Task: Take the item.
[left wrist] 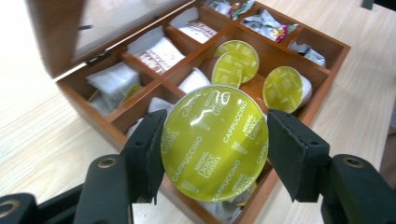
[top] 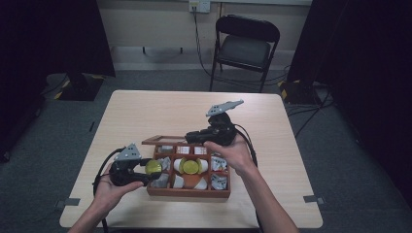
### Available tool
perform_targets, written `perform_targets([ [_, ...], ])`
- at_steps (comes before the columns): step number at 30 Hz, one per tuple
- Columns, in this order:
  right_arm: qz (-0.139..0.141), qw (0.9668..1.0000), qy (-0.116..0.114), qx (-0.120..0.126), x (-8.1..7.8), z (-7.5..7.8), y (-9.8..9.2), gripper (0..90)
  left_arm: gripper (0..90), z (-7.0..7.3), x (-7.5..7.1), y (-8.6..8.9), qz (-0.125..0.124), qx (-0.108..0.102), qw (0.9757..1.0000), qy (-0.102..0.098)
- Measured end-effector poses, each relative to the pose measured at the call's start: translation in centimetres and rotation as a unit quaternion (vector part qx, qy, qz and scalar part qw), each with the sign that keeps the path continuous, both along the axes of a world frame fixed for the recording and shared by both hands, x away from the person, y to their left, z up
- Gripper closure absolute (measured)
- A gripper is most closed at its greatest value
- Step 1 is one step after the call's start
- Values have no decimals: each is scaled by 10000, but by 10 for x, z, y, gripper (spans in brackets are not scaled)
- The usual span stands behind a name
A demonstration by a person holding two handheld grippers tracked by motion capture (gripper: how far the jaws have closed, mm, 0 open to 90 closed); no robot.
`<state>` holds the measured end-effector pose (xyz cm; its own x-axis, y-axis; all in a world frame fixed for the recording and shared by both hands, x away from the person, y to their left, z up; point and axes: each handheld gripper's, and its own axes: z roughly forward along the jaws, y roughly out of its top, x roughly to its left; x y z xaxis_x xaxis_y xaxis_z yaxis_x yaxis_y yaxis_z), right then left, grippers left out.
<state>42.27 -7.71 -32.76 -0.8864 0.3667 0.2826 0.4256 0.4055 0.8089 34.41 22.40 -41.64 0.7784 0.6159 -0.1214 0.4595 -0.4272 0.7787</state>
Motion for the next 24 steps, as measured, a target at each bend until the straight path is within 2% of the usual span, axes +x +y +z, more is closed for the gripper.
perform_targets([
  [9, -5, 10000, -5, -6, 0, 0, 0, 822, 406, -4, 11, 19, 337, -109, 9994, 69],
  [13, -4, 10000, -5, -4, 0, 0, 0, 822, 406, -5, 15, 26, 413, -62, 9991, 71],
  [17, -5, 10000, -2, -5, 0, 0, 0, 822, 406, -6, 18, 30, 508, -105, 9986, 88],
  [24, -2, 10000, 11, 2, 0, 0, 0, 822, 406, -5, 31, 42, 742, -63, 9972, 80],
])
